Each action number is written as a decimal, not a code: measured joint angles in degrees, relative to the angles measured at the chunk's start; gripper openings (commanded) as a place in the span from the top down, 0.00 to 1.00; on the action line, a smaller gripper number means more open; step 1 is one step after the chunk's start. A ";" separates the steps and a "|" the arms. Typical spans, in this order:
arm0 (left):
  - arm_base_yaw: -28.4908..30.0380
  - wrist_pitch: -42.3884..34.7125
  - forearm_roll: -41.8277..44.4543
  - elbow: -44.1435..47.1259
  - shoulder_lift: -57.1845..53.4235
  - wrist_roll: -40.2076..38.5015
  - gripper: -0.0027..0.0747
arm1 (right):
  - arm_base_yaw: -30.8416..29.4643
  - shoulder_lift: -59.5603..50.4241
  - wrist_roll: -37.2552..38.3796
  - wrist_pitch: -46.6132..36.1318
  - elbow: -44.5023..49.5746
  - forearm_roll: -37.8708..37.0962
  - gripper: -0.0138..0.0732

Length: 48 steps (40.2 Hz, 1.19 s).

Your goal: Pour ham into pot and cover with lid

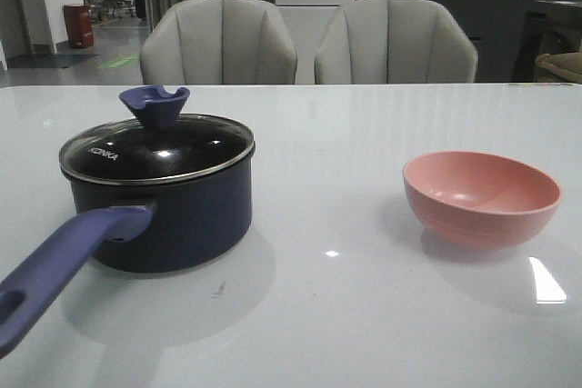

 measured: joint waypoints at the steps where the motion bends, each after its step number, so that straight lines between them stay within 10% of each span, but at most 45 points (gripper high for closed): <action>1: 0.00 0.00 0.00 0.15 0.00 0.00 0.80 | 0.00 0.00 0.00 0.00 0.00 0.00 0.65; 23: 21.54 -18.80 -2.40 18.52 -5.95 -0.55 0.80 | 0.00 0.00 0.00 0.00 0.00 0.00 0.65; 48: 22.89 -21.84 -1.66 19.14 -5.95 -0.55 0.80 | 0.00 0.00 0.00 0.00 0.00 0.00 0.65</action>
